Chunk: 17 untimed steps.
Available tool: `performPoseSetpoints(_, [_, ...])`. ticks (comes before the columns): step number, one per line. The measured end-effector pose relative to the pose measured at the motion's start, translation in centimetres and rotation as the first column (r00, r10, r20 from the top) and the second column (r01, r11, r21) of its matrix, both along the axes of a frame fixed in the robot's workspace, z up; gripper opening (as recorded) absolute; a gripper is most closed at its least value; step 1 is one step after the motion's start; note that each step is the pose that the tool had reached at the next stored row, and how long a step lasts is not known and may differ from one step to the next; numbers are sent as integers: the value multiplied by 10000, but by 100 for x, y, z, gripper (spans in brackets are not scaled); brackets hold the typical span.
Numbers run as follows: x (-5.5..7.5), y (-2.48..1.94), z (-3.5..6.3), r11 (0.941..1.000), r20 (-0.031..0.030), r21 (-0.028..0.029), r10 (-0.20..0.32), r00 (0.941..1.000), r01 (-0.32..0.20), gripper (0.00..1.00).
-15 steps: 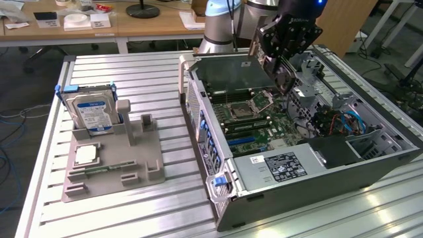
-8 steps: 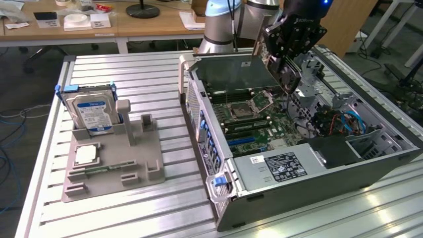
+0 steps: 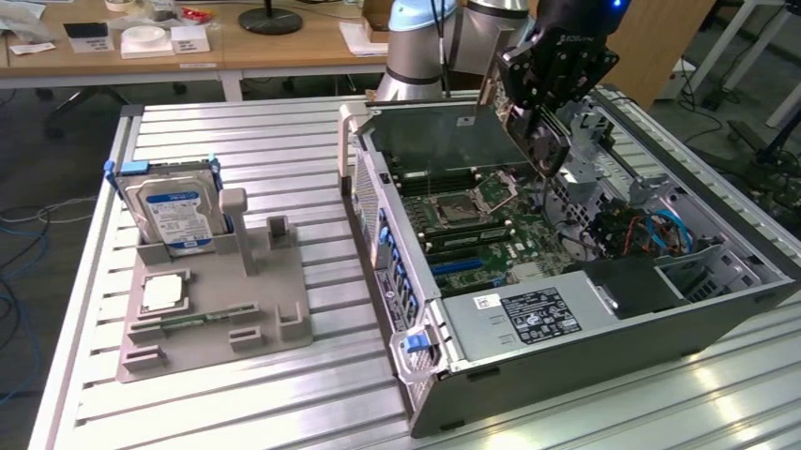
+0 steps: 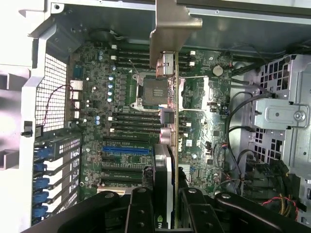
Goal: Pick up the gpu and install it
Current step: 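Insert the gpu into the slot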
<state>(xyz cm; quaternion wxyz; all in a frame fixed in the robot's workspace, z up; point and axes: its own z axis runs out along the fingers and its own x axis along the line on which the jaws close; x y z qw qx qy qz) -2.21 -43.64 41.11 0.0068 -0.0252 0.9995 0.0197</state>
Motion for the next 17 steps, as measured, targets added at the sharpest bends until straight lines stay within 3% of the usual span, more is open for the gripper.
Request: performPoseSetpoints(17, [0, -7, 0, 9930, 0, -1, 1185, 9930, -1185, 28])
